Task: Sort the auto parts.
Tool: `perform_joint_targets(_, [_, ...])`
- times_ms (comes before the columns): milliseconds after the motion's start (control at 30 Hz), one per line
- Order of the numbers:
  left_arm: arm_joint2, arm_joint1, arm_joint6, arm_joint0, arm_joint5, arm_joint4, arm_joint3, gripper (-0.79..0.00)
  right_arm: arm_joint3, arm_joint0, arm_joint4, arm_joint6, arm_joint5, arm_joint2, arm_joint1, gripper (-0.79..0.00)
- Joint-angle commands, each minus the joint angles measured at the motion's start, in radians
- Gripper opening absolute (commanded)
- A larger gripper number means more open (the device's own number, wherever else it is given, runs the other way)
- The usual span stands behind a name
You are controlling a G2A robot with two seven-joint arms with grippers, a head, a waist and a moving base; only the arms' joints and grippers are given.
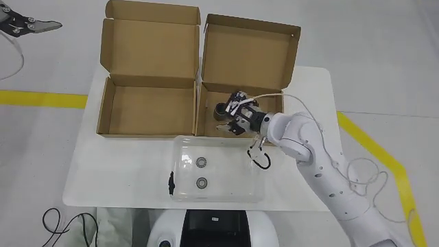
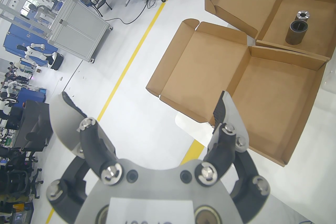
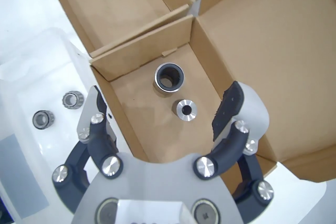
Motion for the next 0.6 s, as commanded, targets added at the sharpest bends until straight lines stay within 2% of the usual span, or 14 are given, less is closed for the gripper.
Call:
perform_joint_targets(0, [0.0, 0.0, 0.0, 0.0, 0.0, 0.0, 0.0, 0.0, -0.036, -0.019, 0.004, -0.029, -0.037, -0.004, 0.003, -0.012])
perform_joint_targets(233, [0.0, 0.0, 0.0, 0.0, 0.0, 0.0, 0.0, 0.0, -0.103, -0.077, -0.058, -0.15, -0.149, -0.051, 0.009, -0.028])
perform_joint_targets(400, [0.0, 0.0, 0.0, 0.0, 0.0, 0.0, 0.0, 0.0, -0.113, -0.097, -0.114, -0.165, -0.143, -0.103, 0.006, -0.031])
perform_joint_targets(567, [0.0, 0.0, 0.0, 0.0, 0.0, 0.0, 0.0, 0.0, -0.102, -0.1, -0.143, -0.211, -0.132, -0.141, 0.0, -0.068])
